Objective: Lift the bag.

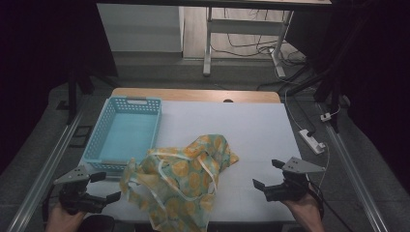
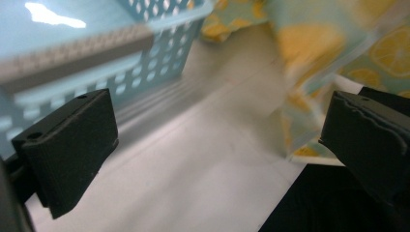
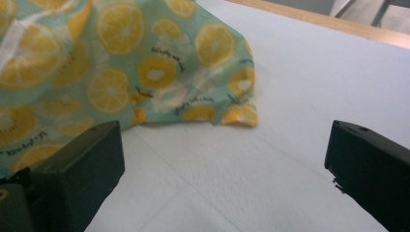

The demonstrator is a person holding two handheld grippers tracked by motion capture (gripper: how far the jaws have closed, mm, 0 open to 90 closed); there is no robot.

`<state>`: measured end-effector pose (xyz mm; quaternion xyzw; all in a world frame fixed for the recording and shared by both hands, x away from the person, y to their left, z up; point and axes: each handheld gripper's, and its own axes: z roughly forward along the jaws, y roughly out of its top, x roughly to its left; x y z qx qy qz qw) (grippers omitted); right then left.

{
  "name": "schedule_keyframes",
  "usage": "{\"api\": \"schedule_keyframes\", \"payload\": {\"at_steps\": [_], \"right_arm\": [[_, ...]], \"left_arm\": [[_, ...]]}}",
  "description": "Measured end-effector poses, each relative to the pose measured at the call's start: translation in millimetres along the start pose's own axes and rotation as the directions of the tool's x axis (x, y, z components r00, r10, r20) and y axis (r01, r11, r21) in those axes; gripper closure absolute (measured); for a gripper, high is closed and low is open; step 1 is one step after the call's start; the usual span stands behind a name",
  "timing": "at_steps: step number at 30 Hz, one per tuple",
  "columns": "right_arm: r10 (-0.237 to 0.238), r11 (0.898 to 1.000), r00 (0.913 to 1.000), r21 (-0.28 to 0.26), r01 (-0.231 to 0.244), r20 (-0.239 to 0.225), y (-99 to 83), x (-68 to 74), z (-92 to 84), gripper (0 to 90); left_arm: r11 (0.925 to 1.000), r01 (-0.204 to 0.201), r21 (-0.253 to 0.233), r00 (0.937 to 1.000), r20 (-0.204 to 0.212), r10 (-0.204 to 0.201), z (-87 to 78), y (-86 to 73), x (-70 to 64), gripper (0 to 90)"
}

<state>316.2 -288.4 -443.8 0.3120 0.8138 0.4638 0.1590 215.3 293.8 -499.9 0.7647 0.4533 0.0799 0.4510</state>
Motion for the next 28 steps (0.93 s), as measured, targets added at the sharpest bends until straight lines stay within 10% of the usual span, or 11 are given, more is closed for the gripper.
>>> {"api": "schedule_keyframes", "payload": {"at_steps": [10, 28], "right_arm": [[0.024, 0.999, 0.9969, 0.039, -0.027, 0.075, -39.3, -3.6, -11.3, 1.1], [0.12, 0.981, 0.9848, 0.141, -0.137, 0.126, -73.2, -15.9, -12.1, 1.0]], "left_arm": [[0.9974, 0.07, -0.018, 0.9964, -0.047, -0.07, 6.3, -23.1, 9.1, 0.0], [0.9957, 0.068, 0.063, 0.9911, -0.119, -0.06, 15.1, -20.7, 2.8, 0.0]]}}
